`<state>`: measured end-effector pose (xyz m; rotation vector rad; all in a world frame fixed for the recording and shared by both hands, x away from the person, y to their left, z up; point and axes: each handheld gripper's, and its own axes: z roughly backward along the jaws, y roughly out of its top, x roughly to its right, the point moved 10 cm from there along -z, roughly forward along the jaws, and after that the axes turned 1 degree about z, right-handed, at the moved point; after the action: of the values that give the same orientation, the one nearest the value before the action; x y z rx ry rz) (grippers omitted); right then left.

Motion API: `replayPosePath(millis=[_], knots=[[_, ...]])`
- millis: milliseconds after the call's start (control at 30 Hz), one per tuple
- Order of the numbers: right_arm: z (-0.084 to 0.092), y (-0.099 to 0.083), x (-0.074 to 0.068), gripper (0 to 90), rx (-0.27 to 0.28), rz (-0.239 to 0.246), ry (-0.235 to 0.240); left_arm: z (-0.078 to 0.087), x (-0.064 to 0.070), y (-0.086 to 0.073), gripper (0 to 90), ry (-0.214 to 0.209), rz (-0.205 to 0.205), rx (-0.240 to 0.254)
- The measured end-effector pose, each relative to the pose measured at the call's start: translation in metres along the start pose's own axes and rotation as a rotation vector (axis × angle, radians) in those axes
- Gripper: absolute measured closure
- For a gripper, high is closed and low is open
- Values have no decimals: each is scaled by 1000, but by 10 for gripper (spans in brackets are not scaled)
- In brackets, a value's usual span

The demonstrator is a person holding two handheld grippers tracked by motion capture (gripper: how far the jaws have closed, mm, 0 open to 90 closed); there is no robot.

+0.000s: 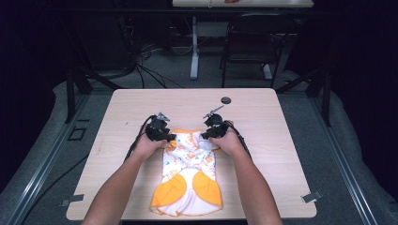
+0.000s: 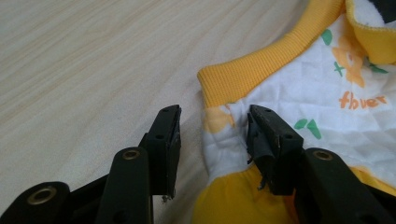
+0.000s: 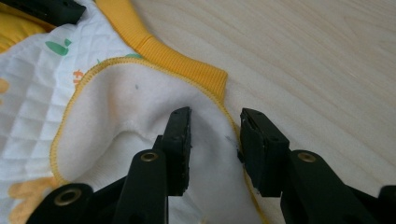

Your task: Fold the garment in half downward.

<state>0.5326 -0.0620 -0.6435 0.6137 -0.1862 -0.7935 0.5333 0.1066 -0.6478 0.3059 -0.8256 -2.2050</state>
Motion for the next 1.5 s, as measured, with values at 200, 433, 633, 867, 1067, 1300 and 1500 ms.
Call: replayPosePath(millis=[200,433,633,867,1067,1300,1500], knots=[[-1,2,-2,592,18,18,12,0,1,0,560,1,1,1],[-1,0,-3,652,8,25,31,0,2,-1,592,-5,0,23],[-1,-2,-4,744,-12,-12,51,1,5,-1,670,-19,-5,26],[-1,-2,-9,844,-16,17,45,1,8,-1,779,-29,4,23],[0,-2,-11,864,-19,84,5,1,9,-1,822,-20,12,28],[7,0,-11,870,-19,123,-37,6,9,1,834,-4,-4,19],[15,4,-13,870,3,142,-53,14,9,6,837,4,-9,47]])
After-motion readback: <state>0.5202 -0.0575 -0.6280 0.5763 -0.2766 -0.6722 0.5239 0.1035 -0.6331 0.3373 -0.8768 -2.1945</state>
